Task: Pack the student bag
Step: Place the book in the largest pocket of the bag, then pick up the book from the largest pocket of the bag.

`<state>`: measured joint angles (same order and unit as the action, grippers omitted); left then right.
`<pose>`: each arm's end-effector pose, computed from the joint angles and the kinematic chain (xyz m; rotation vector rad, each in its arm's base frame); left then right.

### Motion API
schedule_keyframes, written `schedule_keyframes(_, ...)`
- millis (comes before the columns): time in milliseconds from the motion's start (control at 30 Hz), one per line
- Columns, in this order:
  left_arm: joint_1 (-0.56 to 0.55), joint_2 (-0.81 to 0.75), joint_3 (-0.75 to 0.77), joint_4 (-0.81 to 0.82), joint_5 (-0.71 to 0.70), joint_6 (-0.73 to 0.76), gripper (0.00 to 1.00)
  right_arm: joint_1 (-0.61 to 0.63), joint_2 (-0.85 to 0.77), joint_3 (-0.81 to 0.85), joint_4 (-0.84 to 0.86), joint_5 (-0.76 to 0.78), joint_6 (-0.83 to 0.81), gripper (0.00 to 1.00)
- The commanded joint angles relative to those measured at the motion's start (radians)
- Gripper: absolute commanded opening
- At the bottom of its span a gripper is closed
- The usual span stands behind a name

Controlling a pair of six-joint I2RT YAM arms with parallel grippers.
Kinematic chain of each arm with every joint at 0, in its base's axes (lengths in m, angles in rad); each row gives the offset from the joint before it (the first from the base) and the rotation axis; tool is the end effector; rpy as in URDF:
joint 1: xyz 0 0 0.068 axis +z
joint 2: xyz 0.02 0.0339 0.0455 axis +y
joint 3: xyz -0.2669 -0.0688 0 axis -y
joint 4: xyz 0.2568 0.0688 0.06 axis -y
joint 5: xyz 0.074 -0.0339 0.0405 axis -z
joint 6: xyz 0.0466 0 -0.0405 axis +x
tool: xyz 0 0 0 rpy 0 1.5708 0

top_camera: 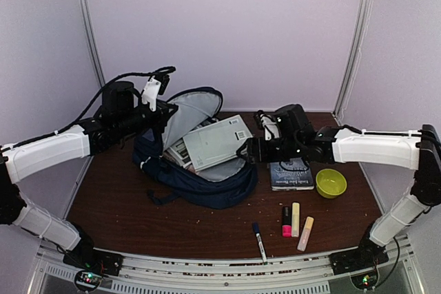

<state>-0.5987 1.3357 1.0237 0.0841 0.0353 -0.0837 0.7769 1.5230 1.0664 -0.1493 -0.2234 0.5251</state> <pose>0.2784 -0.1919 0.3241 0.4905 1.7618 -0.5166 0.2512 0.2614 0.2527 -0.4281 2.2932 0.9469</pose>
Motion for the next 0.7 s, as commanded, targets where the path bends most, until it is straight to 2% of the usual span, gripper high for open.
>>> schedule_keyframes(0,0.007,-0.031,0.04,0.181,-0.043,0.005,0.0,-0.088,-0.116,0.027,-0.035,-0.083,-0.032,0.73)
schedule_keyframes(133,0.007,-0.035,0.039,0.185,-0.047,0.005,0.0,-0.234,-0.126,0.025,0.06,-0.091,0.072,0.7)
schedule_keyframes(233,0.007,-0.039,0.041,0.18,-0.04,0.003,0.0,-0.306,-0.031,0.061,0.149,-0.169,0.151,0.7)
schedule_keyframes(467,0.006,-0.053,0.029,0.172,-0.05,0.002,0.0,-0.304,0.322,0.266,0.365,-0.449,0.297,0.74)
schedule_keyframes(533,0.007,-0.053,0.026,0.175,-0.046,-0.002,0.0,-0.286,0.402,0.324,0.378,-0.465,0.309,0.72)
schedule_keyframes(667,0.007,-0.055,0.022,0.187,-0.03,-0.005,0.0,-0.259,0.477,0.403,0.293,-0.411,0.234,0.71)
